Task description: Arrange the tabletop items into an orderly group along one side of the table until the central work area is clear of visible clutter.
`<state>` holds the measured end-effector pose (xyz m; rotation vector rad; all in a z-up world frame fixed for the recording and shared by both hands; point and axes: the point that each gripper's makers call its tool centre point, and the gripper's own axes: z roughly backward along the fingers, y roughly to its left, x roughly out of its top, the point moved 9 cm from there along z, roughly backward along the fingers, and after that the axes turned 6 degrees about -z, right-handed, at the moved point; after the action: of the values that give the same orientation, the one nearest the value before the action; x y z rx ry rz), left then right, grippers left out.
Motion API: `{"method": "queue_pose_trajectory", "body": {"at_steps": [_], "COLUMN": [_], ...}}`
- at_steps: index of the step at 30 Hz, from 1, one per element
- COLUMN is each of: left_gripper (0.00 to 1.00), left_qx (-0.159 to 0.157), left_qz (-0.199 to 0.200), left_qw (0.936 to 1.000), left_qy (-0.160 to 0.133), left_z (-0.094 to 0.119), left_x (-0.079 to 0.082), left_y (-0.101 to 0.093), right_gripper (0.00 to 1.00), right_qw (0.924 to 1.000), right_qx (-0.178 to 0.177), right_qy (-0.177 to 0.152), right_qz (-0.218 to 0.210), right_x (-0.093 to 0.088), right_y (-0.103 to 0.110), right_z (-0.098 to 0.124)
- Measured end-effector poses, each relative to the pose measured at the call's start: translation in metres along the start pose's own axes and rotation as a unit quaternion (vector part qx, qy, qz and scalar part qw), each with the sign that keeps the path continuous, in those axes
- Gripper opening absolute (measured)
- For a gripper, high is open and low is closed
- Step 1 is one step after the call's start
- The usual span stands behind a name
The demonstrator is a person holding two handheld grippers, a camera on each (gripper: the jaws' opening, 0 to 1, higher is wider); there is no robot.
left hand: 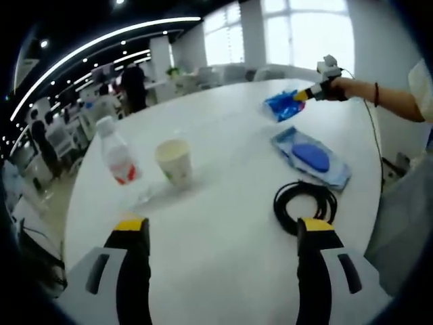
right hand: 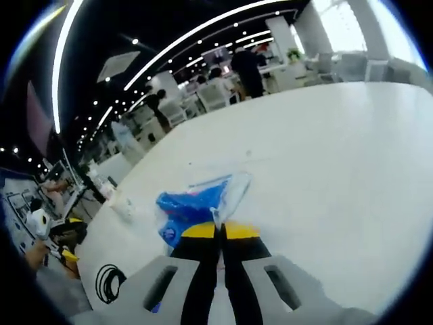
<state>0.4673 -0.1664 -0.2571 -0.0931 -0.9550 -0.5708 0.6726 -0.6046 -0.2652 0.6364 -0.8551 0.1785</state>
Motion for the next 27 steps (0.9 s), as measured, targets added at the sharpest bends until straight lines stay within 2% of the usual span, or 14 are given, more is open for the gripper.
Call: {"method": "queue_pose_trajectory", "body": {"at_steps": [13,20,27], "left_gripper": [0.86,0.86,0.85], "left_qx": [-0.001,-0.005,-0.007], "left_qz": [0.003,-0.003,-0.004], "left_qw": [0.9999,0.9998,0.9997], "left_qy": [0.016,0.018,0.021], "left_z": [-0.002,-0.004,-0.005], "left_x": [-0.004,-0.004,-0.003], "left_y": [-0.005,-0.007,-0.009], "right_gripper": [0.02,0.02,0.02], "right_qw": [0.9995,0.9986,0.9982], "right_qx": [0.013,-0.006,-0.016], "right_qy": [0.015,0.037,0.046], "right_qz": [0.025,0.037,0.034], "right_x": [-0.008,-0.020,-0.024], "right_y": [-0.017,-0.034,-0.047], "right_z": [-0.016,-0.016,-0.016]}}
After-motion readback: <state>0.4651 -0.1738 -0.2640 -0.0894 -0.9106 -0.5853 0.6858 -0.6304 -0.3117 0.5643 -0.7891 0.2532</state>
